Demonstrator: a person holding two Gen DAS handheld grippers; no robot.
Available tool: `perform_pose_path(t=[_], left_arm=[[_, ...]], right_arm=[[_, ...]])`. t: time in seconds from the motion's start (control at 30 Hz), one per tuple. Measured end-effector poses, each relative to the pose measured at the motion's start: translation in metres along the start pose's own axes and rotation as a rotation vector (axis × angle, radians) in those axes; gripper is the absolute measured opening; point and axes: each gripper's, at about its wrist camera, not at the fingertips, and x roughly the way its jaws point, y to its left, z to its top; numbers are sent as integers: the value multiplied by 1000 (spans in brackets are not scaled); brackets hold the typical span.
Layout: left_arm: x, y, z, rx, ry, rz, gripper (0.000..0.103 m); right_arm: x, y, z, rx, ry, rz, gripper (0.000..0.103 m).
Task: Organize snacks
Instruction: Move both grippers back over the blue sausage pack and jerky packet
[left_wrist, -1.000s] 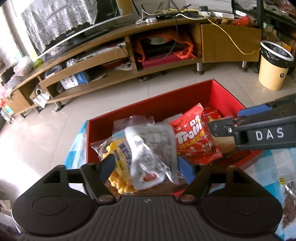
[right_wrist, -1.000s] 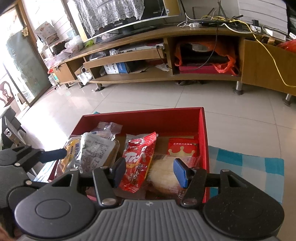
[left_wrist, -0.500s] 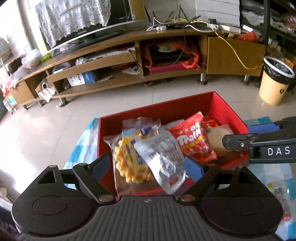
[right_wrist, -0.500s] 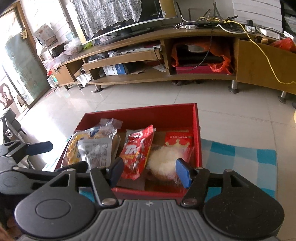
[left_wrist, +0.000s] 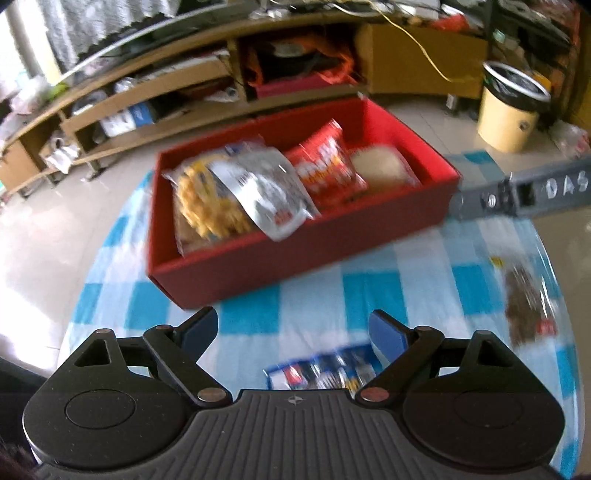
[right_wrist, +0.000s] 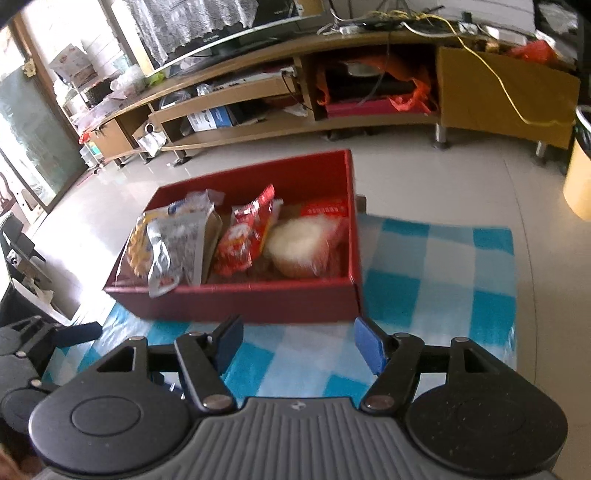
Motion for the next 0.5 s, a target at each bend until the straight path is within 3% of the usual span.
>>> perform_pose_path(t=[0.3,0.5], left_arm=[[24,-8,1,205,34,-231,94],[54,-13,-3,272,99,-308,94]], right_arm=[[-25,-12,-32,49,26,43,71],[-15,-14,-30,64,57,61,71]])
